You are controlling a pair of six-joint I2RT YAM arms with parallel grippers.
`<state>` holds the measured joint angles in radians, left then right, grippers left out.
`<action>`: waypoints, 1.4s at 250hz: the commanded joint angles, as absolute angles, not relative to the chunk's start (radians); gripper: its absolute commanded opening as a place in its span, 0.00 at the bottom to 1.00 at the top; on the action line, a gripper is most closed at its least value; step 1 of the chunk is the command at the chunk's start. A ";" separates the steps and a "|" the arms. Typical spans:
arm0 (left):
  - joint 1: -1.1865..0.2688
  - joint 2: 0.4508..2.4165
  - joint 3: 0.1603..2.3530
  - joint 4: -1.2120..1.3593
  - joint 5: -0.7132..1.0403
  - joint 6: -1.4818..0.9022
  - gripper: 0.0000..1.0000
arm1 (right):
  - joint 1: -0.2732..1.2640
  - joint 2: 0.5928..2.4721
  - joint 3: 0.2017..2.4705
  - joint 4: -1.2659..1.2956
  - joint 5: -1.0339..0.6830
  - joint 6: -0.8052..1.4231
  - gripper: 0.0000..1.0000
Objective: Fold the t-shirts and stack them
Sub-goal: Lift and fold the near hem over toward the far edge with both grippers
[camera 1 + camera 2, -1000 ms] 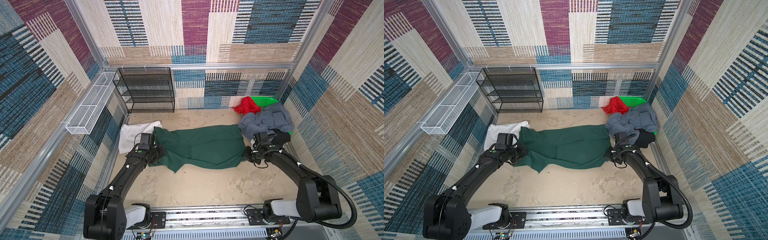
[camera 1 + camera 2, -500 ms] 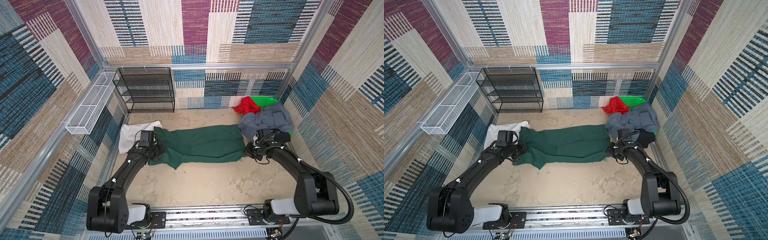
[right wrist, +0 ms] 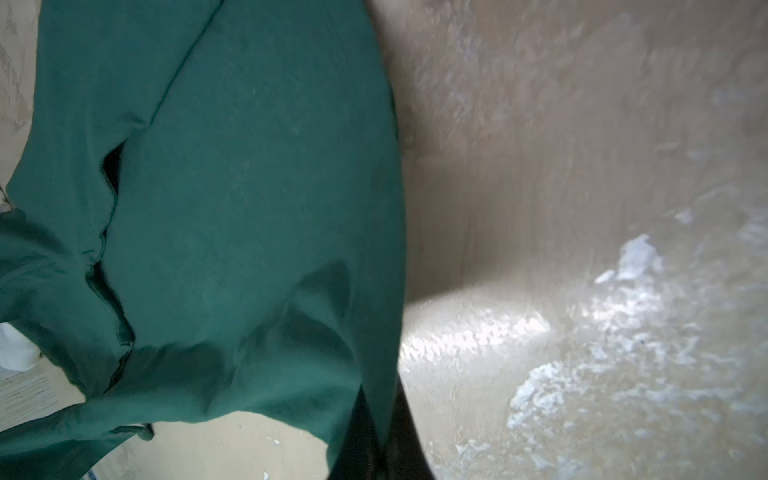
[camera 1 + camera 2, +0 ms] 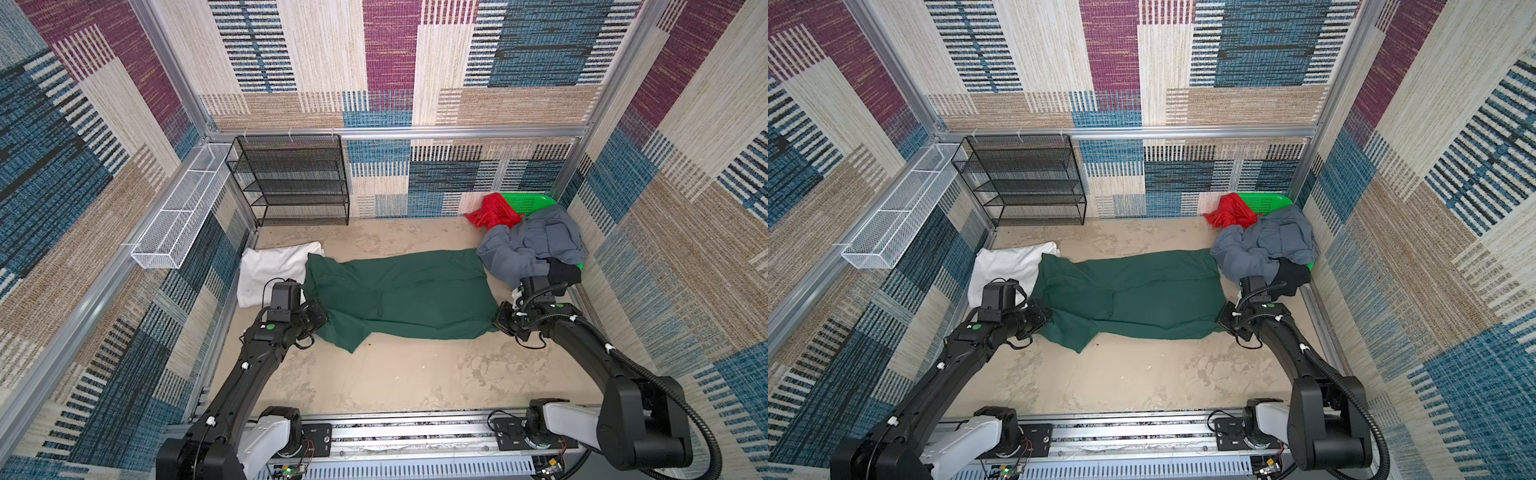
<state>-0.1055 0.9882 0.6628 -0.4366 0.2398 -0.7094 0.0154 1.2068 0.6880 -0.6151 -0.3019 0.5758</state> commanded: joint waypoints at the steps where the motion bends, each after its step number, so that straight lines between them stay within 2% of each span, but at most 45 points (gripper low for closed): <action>1: -0.107 0.926 0.647 -0.481 0.235 -0.746 0.00 | 0.016 1.178 0.695 -0.608 -0.365 0.616 0.00; 33: -0.106 0.930 0.663 -0.453 0.195 -0.730 0.00 | 0.016 1.211 0.733 -0.599 -0.370 0.606 0.00; 80: -0.105 1.131 0.803 -0.420 0.204 -0.667 0.00 | 0.015 1.342 0.771 -0.528 -0.441 0.596 0.00; 157: -0.104 1.363 0.912 -0.320 0.264 -0.658 0.00 | 0.005 1.479 0.905 -0.535 -0.328 0.546 0.00; 260: -0.103 1.471 1.016 -0.348 0.251 -0.624 0.00 | -0.038 1.625 1.076 -0.555 -0.315 0.480 0.00; 350: -0.103 1.528 1.067 -0.350 0.266 -0.626 0.00 | -0.038 1.669 1.100 -0.531 -0.272 0.460 0.00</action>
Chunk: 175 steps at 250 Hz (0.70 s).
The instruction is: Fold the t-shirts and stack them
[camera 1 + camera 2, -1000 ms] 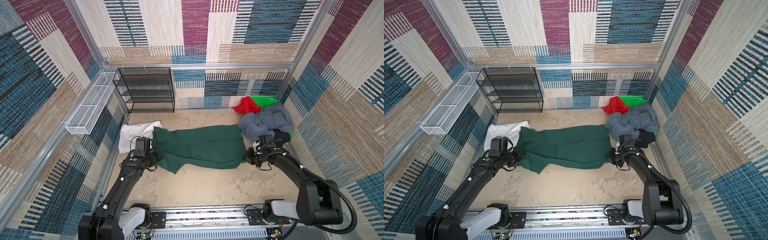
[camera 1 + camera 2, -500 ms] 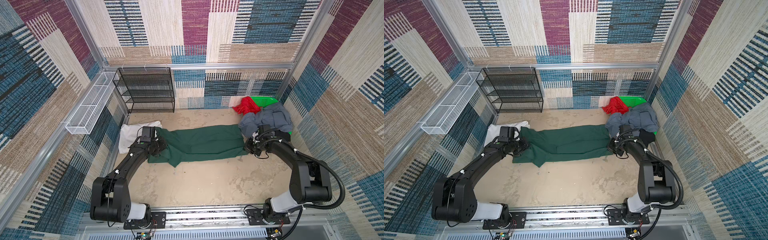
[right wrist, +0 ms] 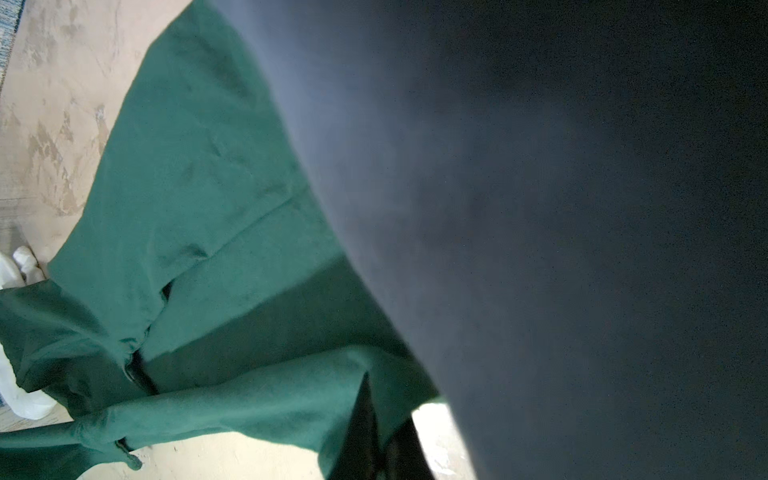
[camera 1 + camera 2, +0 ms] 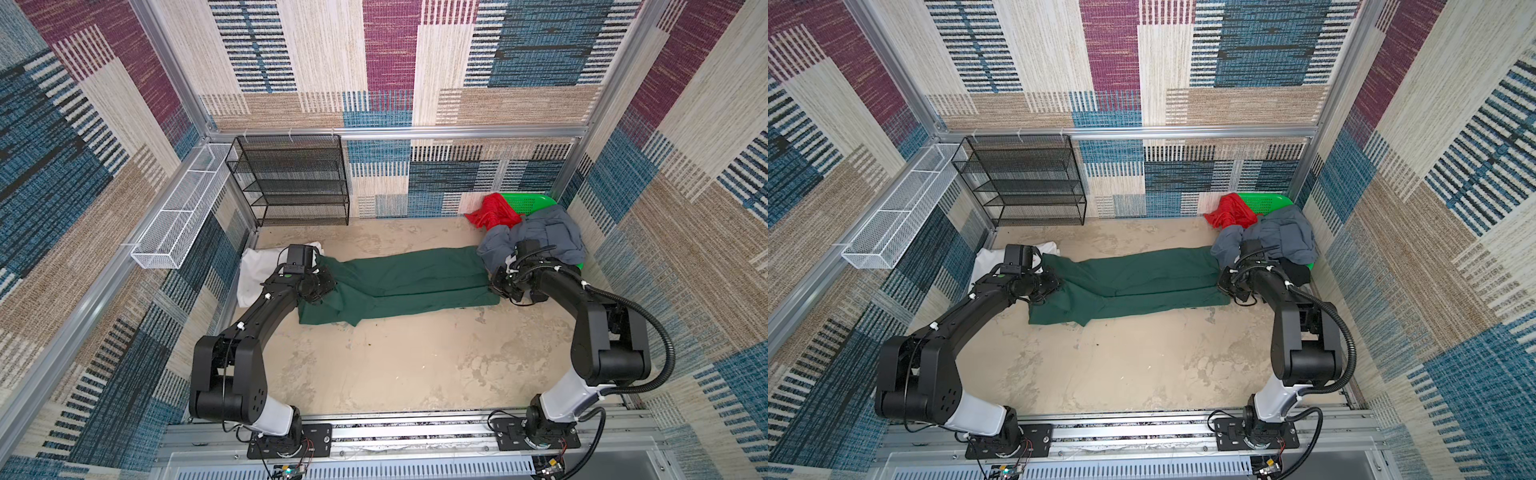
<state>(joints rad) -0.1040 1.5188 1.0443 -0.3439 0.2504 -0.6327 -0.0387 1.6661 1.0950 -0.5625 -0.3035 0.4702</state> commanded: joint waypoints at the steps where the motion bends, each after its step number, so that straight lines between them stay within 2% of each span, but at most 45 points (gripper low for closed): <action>1: -0.103 1.529 1.067 -0.350 0.266 -0.626 0.00 | -0.038 1.669 1.100 -0.530 -0.271 0.461 0.00; 139: -0.101 1.582 1.113 -0.384 0.224 -0.613 0.00 | -0.038 1.779 1.202 -0.475 -0.282 0.483 0.00; 150: -0.100 1.583 1.116 -0.381 0.247 -0.622 0.01 | -0.038 1.785 1.211 -0.478 -0.299 0.480 0.10; 175: -0.100 1.560 1.135 -0.358 0.339 -0.629 0.43 | -0.038 1.773 1.212 -0.474 -0.336 0.477 0.46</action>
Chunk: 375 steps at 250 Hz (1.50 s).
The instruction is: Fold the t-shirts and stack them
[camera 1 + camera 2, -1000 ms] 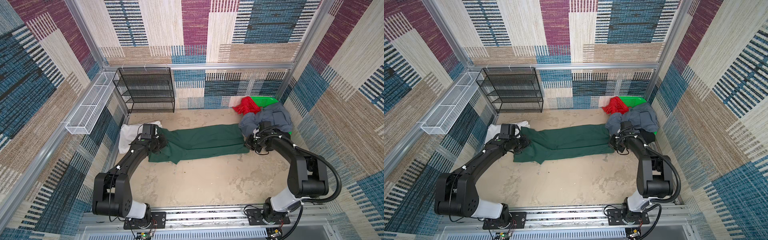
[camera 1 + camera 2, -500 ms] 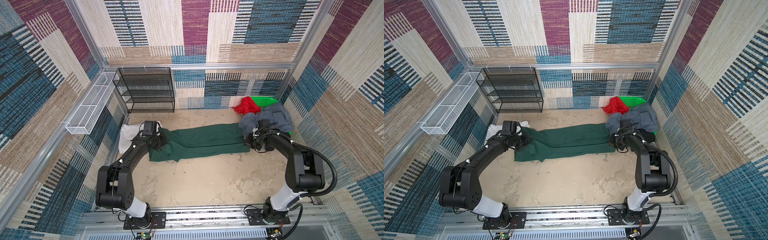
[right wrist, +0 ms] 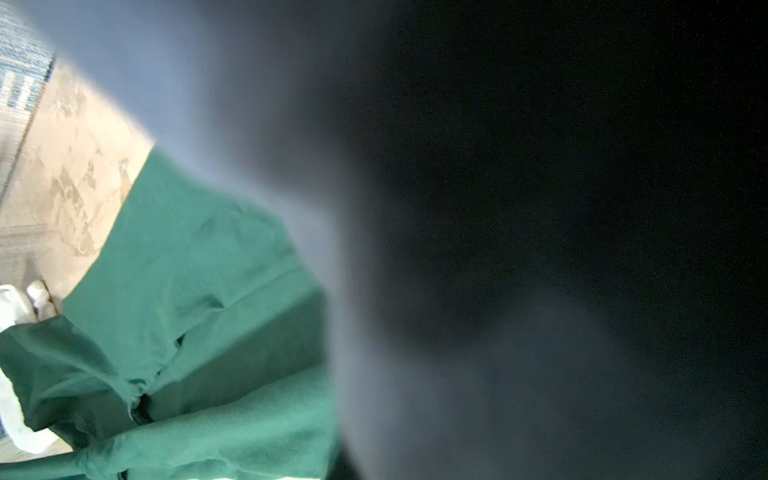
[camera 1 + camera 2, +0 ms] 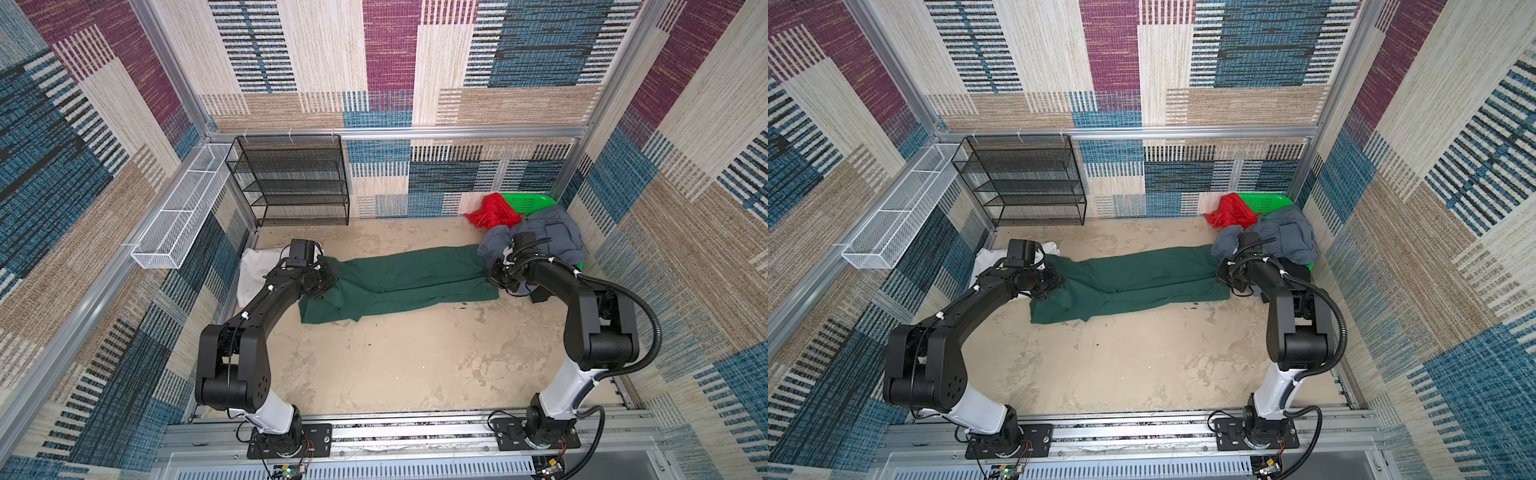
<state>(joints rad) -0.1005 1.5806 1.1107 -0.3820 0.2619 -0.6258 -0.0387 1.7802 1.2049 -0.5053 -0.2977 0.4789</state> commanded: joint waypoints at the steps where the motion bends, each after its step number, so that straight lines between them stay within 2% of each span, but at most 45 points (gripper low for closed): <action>1: -0.100 1.559 1.135 -0.357 0.340 -0.630 0.44 | -0.038 1.772 1.212 -0.473 -0.338 0.477 0.48; 11: -0.100 1.537 1.128 -0.338 0.345 -0.638 0.60 | -0.038 1.762 1.209 -0.472 -0.349 0.475 0.62; 25: -0.100 1.501 1.116 -0.317 0.336 -0.643 0.71 | -0.038 1.744 1.203 -0.468 -0.368 0.470 0.73; 47: -0.100 1.455 1.105 -0.295 0.336 -0.641 0.86 | -0.037 1.719 1.193 -0.460 -0.390 0.465 0.80; 71: -0.100 1.417 1.094 -0.302 0.330 -0.632 0.89 | -0.031 1.691 1.179 -0.456 -0.402 0.460 0.82; 108: -0.117 1.341 1.039 -0.320 0.329 -0.615 0.89 | 0.026 1.650 1.150 -0.469 -0.362 0.440 0.83; 146: -0.200 1.255 0.934 -0.344 0.271 -0.616 0.90 | 0.141 1.611 1.116 -0.468 -0.289 0.442 0.84; 183: -0.304 1.232 0.840 -0.373 0.205 -0.628 0.90 | 0.186 1.600 1.061 -0.428 -0.338 0.486 0.83; 228: -0.414 1.292 0.752 -0.360 0.174 -0.668 0.87 | 0.186 1.589 1.021 -0.388 -0.330 0.505 0.83; 263: -0.436 1.371 0.735 -0.356 0.117 -0.665 0.86 | 0.186 1.607 1.009 -0.370 -0.351 0.502 0.83; 312: -0.434 1.470 0.760 -0.323 0.102 -0.683 0.77 | 0.186 1.605 0.983 -0.346 -0.368 0.496 0.83; 341: -0.435 1.501 0.779 -0.313 0.098 -0.696 0.64 | 0.186 1.601 0.979 -0.341 -0.370 0.491 0.83; 375: -0.435 1.525 0.806 -0.323 0.089 -0.704 0.53 | 0.186 1.601 0.966 -0.334 -0.371 0.489 0.83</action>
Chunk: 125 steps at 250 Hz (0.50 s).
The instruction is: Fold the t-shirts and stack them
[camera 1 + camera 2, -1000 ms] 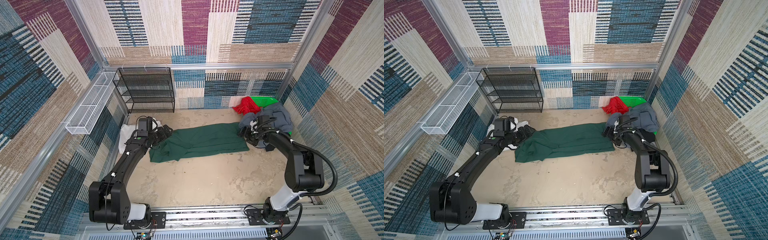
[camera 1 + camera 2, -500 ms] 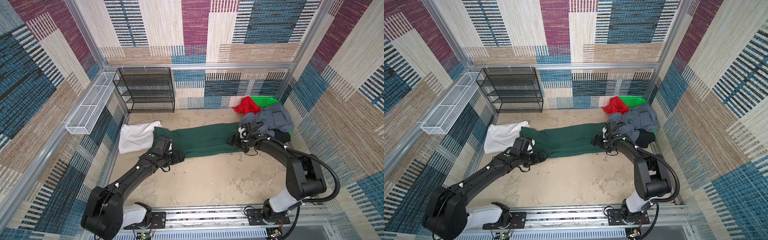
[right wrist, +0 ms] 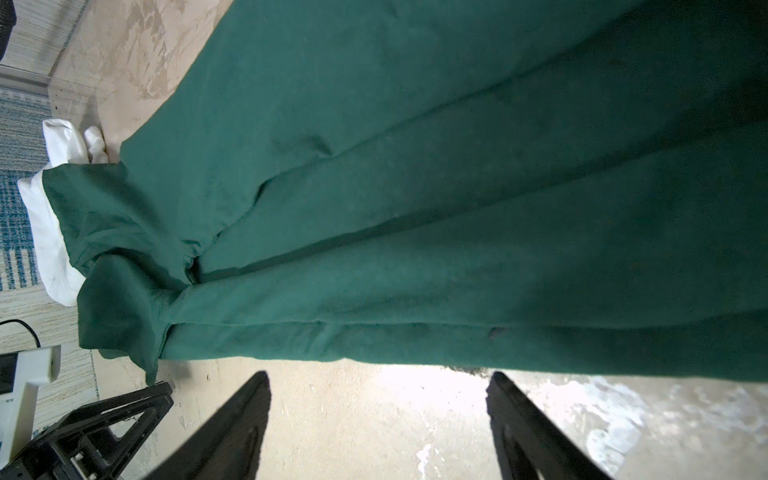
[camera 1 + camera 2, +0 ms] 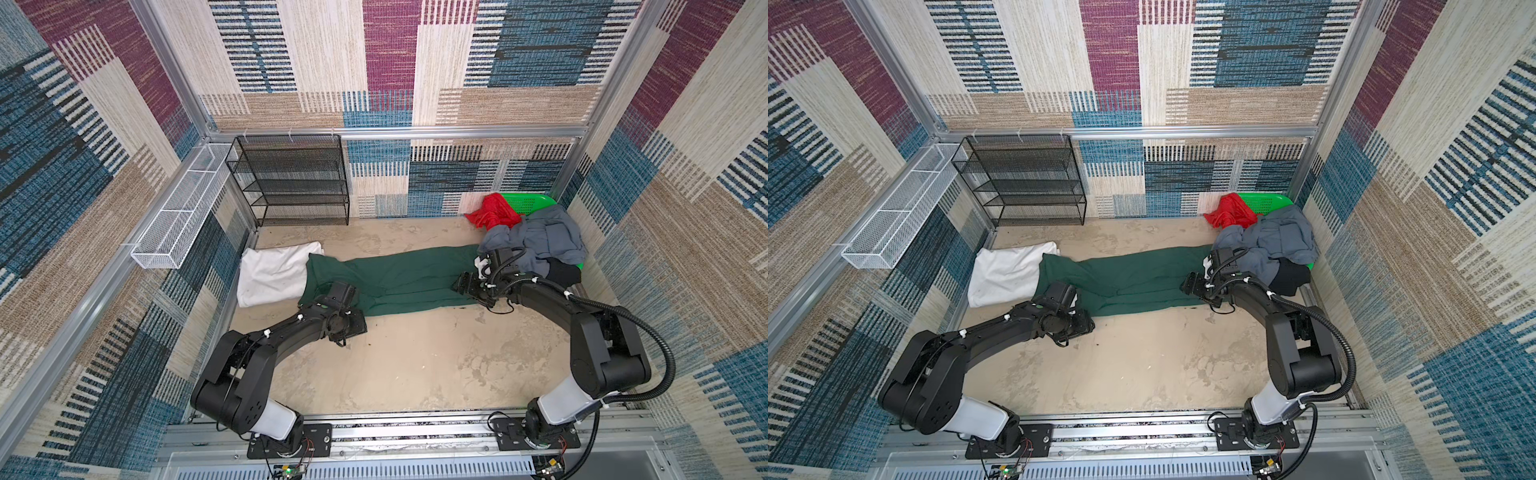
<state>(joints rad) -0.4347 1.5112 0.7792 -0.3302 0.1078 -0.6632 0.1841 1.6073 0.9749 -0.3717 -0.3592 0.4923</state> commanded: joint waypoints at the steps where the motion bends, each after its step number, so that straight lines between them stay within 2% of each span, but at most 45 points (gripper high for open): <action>1: -0.435 1.525 0.807 -0.324 0.087 -0.704 0.53 | 0.186 1.600 0.966 -0.334 -0.371 0.489 0.83; 39: -0.435 1.541 0.833 -0.336 0.067 -0.700 0.47 | 0.186 1.600 0.956 -0.324 -0.377 0.487 0.82; 47: -0.433 1.545 0.843 -0.340 0.065 -0.699 0.43 | 0.186 1.599 0.956 -0.322 -0.380 0.486 0.82; 60: -0.434 1.559 0.862 -0.347 0.067 -0.694 0.35 | 0.186 1.600 0.954 -0.321 -0.383 0.483 0.77; 83: -0.434 1.586 0.889 -0.357 0.069 -0.679 0.32 | 0.186 1.598 0.954 -0.322 -0.387 0.479 0.73; 95: -0.434 1.599 0.900 -0.365 0.071 -0.673 0.25 | 0.186 1.594 0.954 -0.324 -0.384 0.477 0.71; 117: -0.434 1.606 0.919 -0.385 0.073 -0.662 0.03 | 0.186 1.586 0.954 -0.329 -0.371 0.475 0.70; 125: -0.433 1.602 0.925 -0.392 0.072 -0.660 0.00 | 0.186 1.584 0.954 -0.332 -0.366 0.473 0.71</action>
